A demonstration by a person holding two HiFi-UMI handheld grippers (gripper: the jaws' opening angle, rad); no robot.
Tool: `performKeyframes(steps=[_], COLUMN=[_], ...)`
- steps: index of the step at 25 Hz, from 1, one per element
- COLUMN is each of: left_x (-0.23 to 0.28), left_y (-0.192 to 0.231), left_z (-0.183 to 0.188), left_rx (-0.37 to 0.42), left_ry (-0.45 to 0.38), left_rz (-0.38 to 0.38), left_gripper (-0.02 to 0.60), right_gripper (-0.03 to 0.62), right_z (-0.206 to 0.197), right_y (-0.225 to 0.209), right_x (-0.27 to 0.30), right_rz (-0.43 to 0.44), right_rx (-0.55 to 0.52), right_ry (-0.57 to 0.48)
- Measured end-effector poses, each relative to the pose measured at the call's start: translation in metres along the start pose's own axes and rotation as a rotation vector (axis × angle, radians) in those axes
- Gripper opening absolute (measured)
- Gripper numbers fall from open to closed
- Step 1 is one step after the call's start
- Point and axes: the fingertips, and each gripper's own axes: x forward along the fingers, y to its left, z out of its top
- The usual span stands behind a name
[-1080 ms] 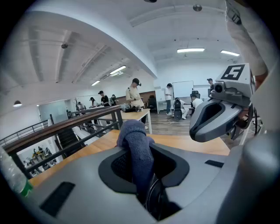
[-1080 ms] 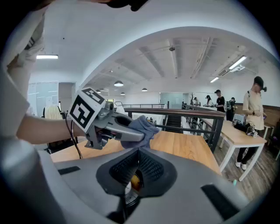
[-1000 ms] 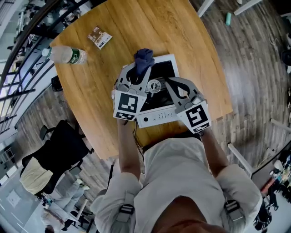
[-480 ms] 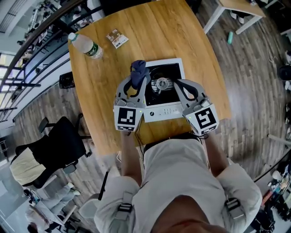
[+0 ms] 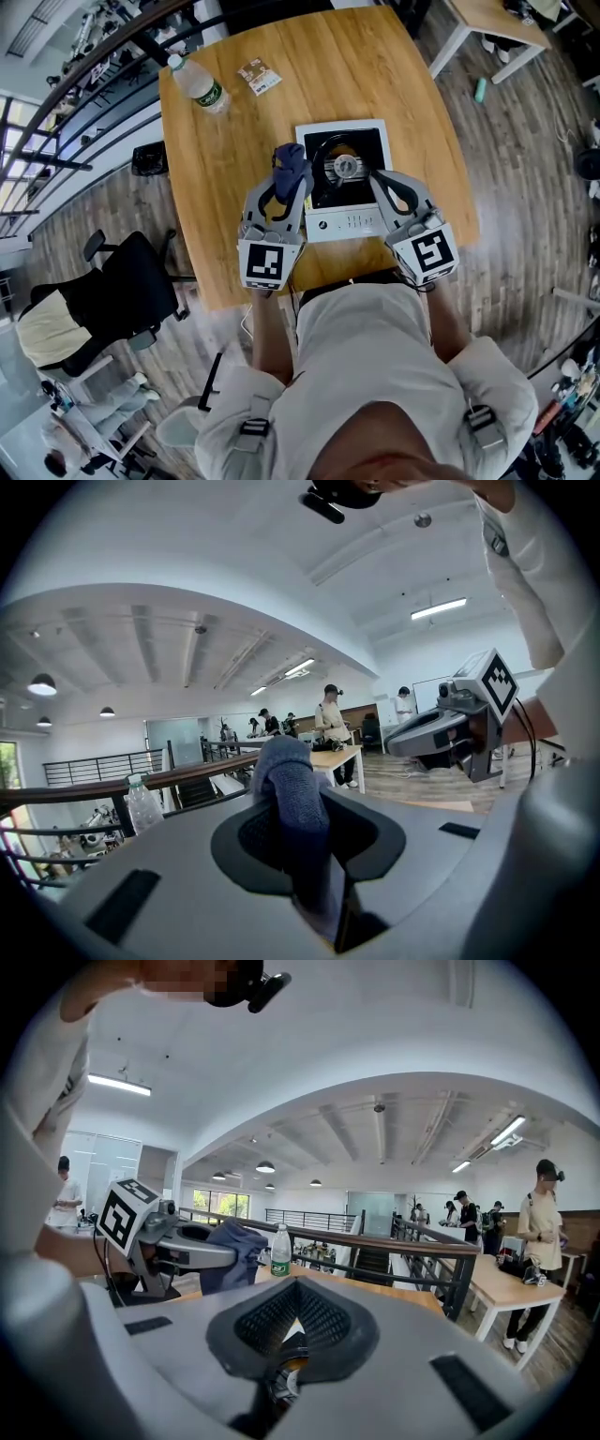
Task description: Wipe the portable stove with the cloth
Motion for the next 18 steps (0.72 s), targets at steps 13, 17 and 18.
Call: performKeyframes(steps=[13, 17, 18], left_x=[-0.020, -0.024, -0.024], left_y=[-0.007, -0.005, -0.005], left_z=[-0.009, -0.010, -0.011], left_rx=[0.000, 0.000, 0.001], left_ry=[0.001, -0.005, -0.006], left_rz=[-0.029, -0.028, -0.028], left_gripper=[0.097, 0.097, 0.097], right_gripper=[0.020, 0.020, 0.020], right_z=[-0.002, -0.002, -0.003], right_y=[0.011, 0.016, 0.017], right_x=[-0.007, -0.006, -0.006], right_rz=[-0.034, -0.035, -0.036], right_rx=[0.008, 0.014, 0.013], right_ry=[0.011, 0.010, 0.010])
